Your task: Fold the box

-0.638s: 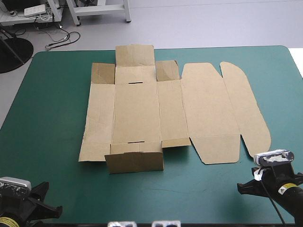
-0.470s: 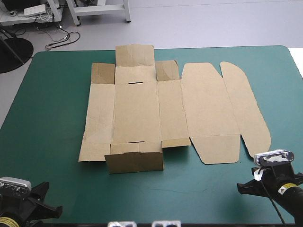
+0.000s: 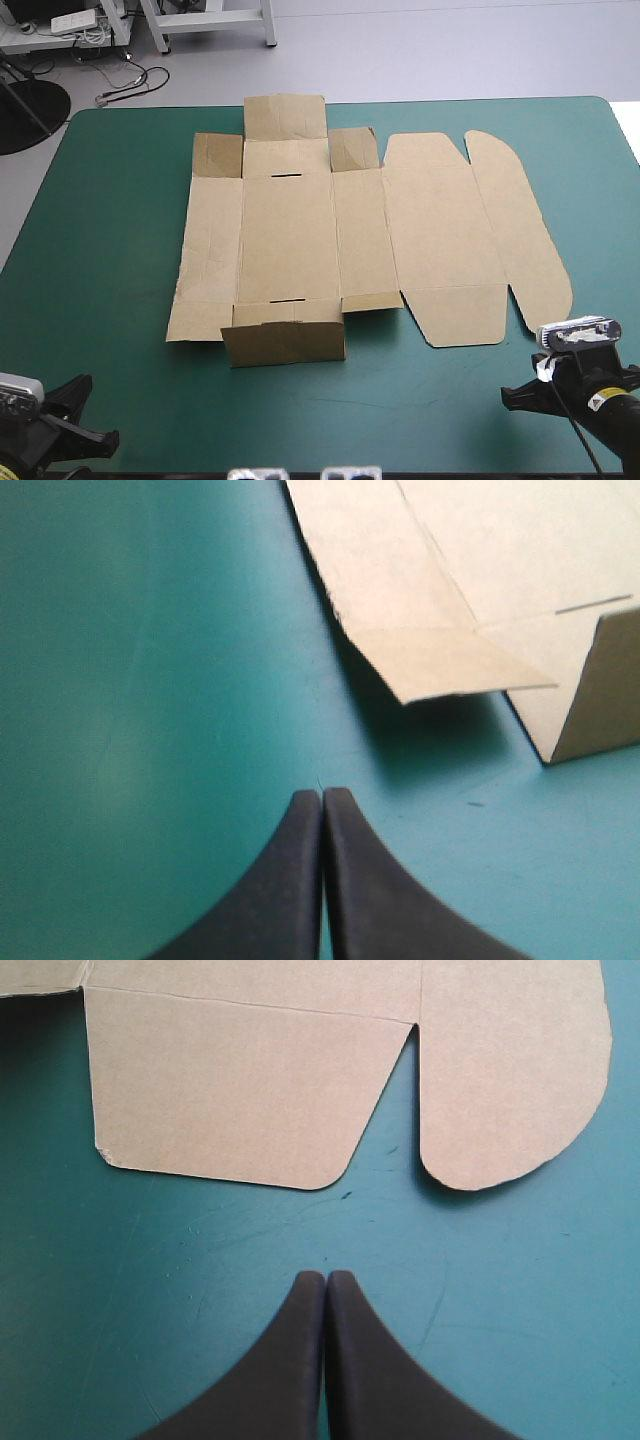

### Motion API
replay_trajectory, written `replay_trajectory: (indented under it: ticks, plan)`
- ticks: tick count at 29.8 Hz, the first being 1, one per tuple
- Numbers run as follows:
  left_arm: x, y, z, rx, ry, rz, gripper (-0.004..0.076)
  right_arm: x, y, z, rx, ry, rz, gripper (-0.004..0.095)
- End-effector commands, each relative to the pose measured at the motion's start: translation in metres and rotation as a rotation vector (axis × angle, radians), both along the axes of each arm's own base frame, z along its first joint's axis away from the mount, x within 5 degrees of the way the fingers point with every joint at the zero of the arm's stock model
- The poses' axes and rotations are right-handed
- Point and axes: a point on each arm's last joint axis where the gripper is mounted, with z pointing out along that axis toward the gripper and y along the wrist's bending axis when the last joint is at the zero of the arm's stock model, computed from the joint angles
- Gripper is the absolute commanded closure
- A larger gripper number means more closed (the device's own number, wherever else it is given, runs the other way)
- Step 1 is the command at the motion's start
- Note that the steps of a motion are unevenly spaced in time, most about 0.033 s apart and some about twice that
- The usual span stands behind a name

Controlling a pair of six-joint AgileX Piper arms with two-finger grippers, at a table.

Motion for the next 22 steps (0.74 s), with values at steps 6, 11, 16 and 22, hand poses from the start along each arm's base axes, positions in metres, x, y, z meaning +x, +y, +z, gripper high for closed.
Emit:
replay_trajectory:
  ticks: [6,11,16,22]
  plan:
    - [0.029,-0.017,0.076,-0.023,-0.061,-0.036,0.0734,0.004,0.0,0.012,0.001,-0.078,-0.006,0.0923]
    - [0.07,-0.037,0.108,0.016,-0.071,-0.044,0.0734,0.004,0.0,0.012,0.001,-0.078,-0.006,0.0923]
    - [0.113,-0.052,0.124,0.099,-0.07,-0.008,0.0734,0.004,0.0,0.012,0.001,-0.078,-0.006,0.0923]
    - [0.158,-0.065,0.146,0.141,-0.06,0.09,0.0733,0.004,0.0,0.012,0.001,-0.078,-0.006,0.0923]
